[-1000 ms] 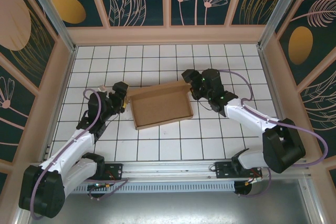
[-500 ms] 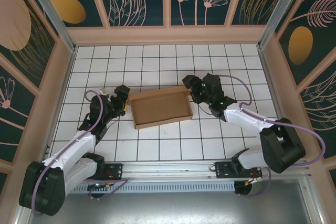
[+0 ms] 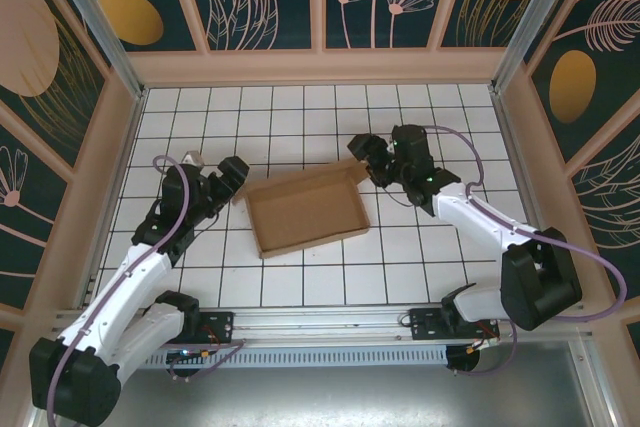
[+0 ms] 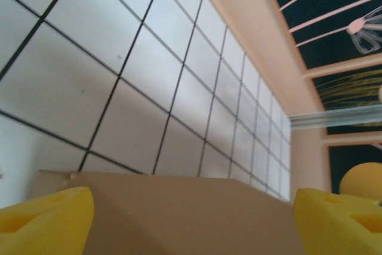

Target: Fold the paper box

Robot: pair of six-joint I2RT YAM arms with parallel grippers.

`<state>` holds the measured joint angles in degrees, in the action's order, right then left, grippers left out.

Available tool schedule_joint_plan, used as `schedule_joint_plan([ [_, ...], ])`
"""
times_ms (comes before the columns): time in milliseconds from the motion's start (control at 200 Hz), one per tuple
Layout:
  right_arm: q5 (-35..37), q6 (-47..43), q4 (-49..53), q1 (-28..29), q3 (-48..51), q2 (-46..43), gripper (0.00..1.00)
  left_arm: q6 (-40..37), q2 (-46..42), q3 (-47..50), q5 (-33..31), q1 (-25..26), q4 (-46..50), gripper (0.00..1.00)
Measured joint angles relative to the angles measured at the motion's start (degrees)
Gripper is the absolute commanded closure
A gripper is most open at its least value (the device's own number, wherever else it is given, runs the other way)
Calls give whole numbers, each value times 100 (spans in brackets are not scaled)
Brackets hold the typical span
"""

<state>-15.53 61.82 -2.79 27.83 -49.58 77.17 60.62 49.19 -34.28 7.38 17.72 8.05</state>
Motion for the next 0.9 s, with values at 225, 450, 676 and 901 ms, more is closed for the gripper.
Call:
schedule_joint_plan([
  [225, -205, -223, 334, -2, -81, 76, 33, -540, -203, -173, -428, 11, 896, 13],
  [450, -256, -435, 483, -11, -208, 142, 32, -730, -179, -754, -675, 9, 1128, 14],
  [676, -251, -452, 549, -11, -212, 153, 32, -85, 118, -446, 321, 11, 1054, 10],
  [901, -245, -452, 586, -11, -212, 155, 31, 170, 140, -518, 588, 24, 1471, 10],
])
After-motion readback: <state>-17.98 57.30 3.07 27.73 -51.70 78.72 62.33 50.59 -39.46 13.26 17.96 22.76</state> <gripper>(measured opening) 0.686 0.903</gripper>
